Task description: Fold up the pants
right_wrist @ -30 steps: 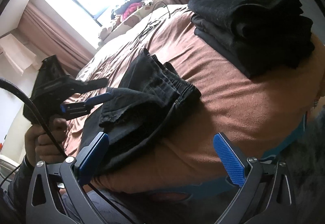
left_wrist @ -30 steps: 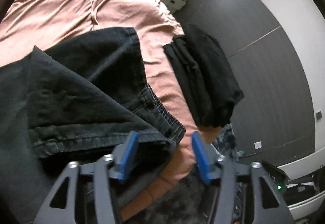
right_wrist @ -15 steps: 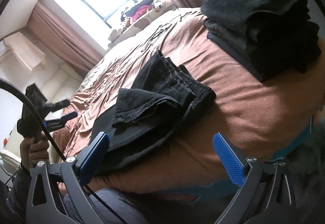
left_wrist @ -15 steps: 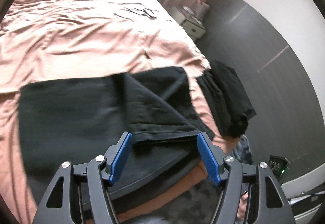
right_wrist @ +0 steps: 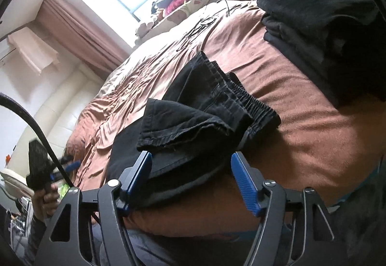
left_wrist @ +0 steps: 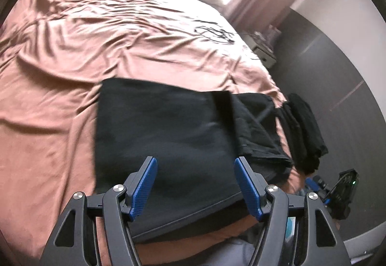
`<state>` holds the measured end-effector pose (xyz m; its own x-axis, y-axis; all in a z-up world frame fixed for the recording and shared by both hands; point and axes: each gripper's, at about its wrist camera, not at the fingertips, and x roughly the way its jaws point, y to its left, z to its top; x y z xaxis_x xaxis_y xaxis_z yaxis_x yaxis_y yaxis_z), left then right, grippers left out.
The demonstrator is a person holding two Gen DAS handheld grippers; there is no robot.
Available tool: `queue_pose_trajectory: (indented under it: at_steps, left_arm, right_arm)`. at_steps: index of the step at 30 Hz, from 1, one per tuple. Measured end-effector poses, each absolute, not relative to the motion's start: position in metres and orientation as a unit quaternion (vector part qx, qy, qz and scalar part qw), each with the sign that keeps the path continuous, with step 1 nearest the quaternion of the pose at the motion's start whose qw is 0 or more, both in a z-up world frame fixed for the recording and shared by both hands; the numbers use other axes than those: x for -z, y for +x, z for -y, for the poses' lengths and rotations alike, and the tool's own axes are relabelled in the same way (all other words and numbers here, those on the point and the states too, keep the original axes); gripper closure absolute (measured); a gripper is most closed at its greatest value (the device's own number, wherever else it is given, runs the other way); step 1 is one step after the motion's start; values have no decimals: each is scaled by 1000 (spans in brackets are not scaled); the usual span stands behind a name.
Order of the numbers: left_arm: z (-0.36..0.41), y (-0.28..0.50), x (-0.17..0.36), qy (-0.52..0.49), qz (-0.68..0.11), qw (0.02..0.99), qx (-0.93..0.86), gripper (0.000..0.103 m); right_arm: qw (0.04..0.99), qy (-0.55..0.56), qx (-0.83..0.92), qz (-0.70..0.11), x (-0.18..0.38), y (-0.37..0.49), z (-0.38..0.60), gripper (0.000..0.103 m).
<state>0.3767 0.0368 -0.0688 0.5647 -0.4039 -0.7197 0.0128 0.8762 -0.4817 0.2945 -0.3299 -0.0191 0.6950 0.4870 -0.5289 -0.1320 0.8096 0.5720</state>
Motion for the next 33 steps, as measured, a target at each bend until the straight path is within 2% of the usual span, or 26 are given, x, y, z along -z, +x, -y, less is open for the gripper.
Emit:
queue_pose_trajectory:
  at_steps: [12,20,24,31,32,33]
  left_arm:
    - [-79,359,127,-263,-465,841,84,34]
    - [-97,354,161,-298,-481,822,67,34]
    - [-100,353,176,-315,-488,811,64,34]
    - [-107,347,191,-351,-490,795,67,35]
    - [-108,347,193,-357,-490,792,69,35]
    - [-109,347,194,-361,-489,791,70,36]
  right_arm:
    - [841,336,-176,-386,48,363,344,42]
    - [824,354,-147,-417,75,394,343,42]
    - [816,361,-130,-432,85,408,342,49]
    - [803,379,-137,-440,95,428,339,50]
    - [805,377,-137,-438,96,432,338,53]
    - [806,375,-137,-437,96,433,338,61]
